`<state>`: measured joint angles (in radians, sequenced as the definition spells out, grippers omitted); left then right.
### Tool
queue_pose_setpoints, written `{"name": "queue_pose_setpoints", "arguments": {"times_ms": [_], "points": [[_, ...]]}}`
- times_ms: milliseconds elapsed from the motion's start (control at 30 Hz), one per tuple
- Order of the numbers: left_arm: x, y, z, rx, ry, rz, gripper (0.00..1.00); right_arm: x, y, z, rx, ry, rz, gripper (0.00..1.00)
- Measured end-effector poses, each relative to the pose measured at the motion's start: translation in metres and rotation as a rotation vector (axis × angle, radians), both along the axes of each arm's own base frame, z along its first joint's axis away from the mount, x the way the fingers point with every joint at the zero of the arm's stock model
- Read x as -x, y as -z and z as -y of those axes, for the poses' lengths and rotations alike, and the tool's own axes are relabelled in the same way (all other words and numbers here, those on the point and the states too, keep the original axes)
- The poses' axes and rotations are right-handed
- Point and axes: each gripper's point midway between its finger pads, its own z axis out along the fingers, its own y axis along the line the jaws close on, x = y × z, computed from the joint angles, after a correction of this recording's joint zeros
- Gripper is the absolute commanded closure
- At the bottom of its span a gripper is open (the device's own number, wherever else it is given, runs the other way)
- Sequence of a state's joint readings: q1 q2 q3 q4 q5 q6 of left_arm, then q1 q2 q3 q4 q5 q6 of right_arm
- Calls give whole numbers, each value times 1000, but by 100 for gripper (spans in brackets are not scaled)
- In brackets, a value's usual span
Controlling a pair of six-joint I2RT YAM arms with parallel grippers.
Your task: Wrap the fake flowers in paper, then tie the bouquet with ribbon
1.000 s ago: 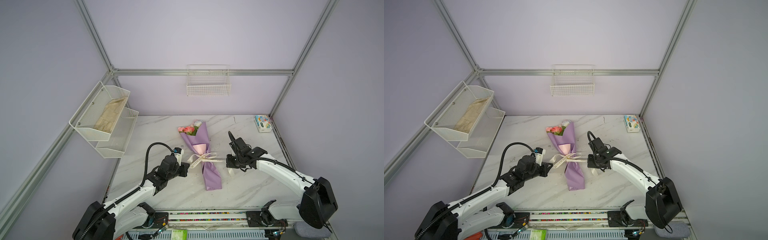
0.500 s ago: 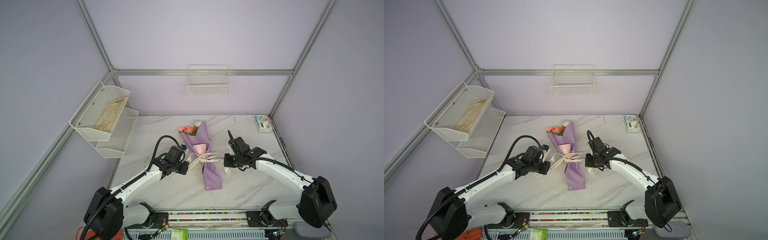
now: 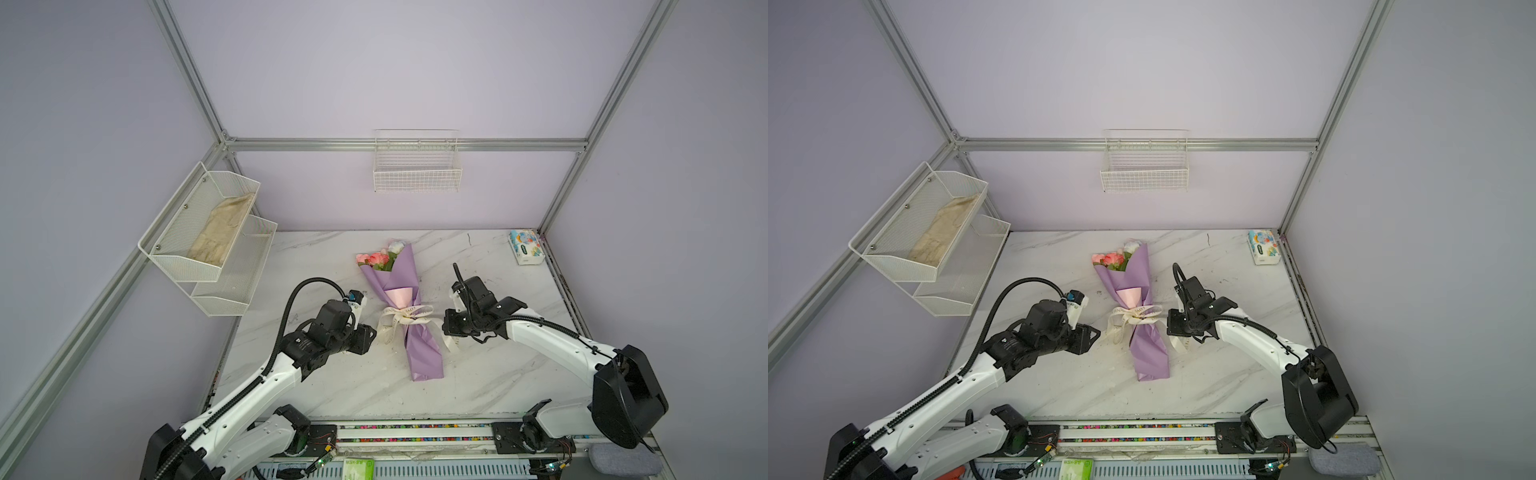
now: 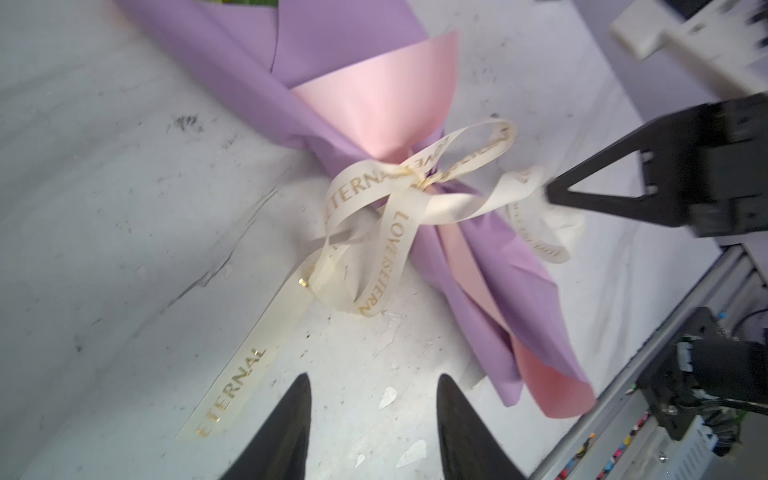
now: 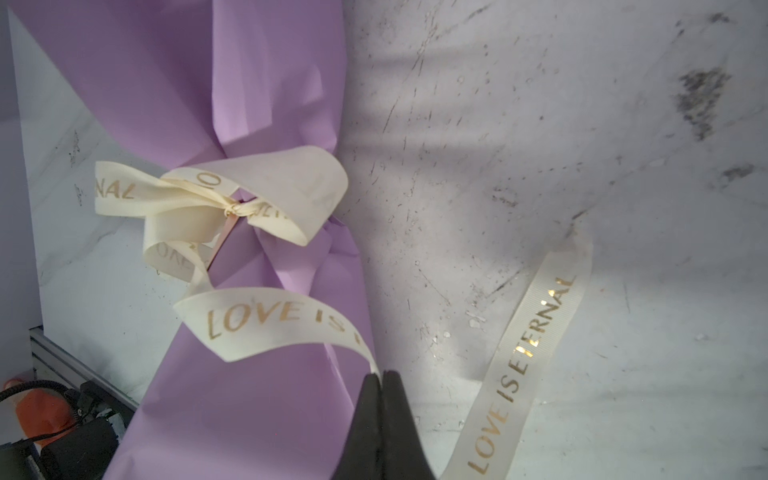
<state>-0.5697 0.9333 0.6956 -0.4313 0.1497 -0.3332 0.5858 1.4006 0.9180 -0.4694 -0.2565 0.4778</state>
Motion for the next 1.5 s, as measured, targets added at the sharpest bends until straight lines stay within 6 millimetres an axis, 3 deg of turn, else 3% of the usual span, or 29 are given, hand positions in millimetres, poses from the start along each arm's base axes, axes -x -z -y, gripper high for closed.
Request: {"name": "queue_pose_setpoints", "arguments": {"times_ms": [67,167,400,567,700,933,1267,1500], "points": [[-7,-14,12,28,61,78,52,-1,1,-1,-1,-1,-1,100],[-17,-15,32,-3,166,115,53,-1,2,-1,-1,-2,-1,100],[-56,-5,98,-140,425,151,55,-3,0,-5,-18,-7,5,100],[-69,15,122,-239,529,173,56,-3,-1,-6,-27,-11,8,100],[-81,29,128,-315,566,177,57,-2,-1,-7,-31,-14,6,100],[-99,35,132,-416,602,199,62,-2,-1,-8,-36,-17,4,100],[-96,64,131,-484,668,138,68,1,3,-7,-36,-19,-7,100],[-100,62,134,-498,667,147,94,2,0,-8,-48,-22,-5,100]]}}
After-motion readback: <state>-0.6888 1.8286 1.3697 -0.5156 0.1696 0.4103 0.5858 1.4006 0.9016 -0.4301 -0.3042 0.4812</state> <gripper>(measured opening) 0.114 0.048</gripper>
